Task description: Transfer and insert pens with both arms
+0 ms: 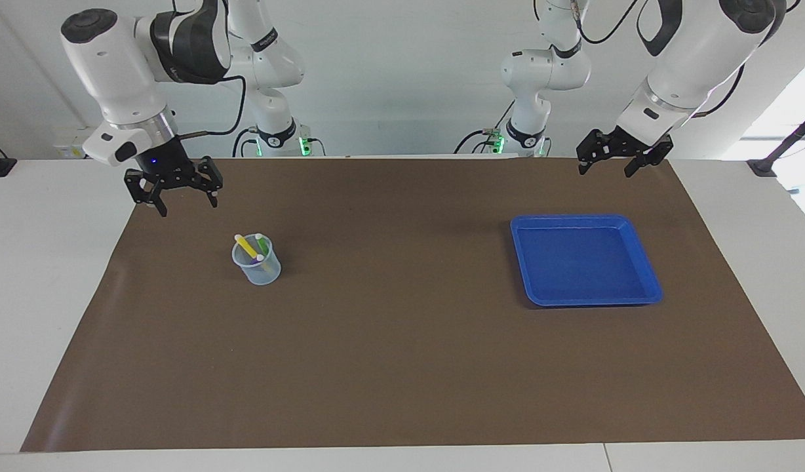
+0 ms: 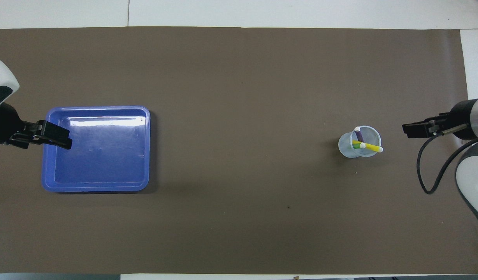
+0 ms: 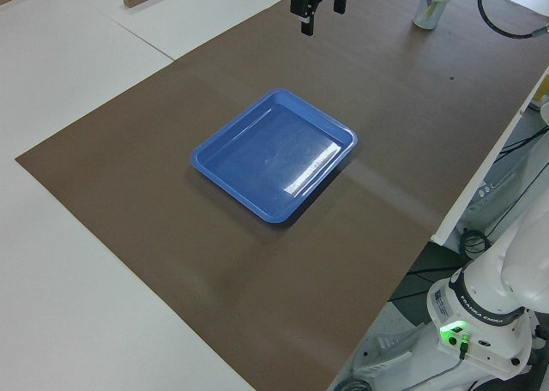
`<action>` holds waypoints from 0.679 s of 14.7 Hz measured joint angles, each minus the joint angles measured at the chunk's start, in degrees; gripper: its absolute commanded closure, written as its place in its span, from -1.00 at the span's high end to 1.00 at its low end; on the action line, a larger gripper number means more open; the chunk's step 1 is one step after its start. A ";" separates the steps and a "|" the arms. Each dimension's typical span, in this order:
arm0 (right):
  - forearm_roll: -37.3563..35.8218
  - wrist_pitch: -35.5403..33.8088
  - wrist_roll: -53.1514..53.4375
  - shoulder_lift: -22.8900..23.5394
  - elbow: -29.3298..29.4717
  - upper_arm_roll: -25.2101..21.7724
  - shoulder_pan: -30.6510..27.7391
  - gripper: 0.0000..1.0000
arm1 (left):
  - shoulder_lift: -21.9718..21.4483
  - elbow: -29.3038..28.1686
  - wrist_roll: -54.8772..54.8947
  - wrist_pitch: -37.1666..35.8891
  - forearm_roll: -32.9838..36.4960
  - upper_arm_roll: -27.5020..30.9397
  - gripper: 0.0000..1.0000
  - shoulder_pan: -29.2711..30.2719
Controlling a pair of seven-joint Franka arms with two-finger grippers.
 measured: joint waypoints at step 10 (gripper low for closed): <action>-1.65 -17.46 11.46 5.90 16.30 1.11 0.14 1.00 | 2.25 3.54 3.75 -3.26 1.83 0.28 1.00 -0.04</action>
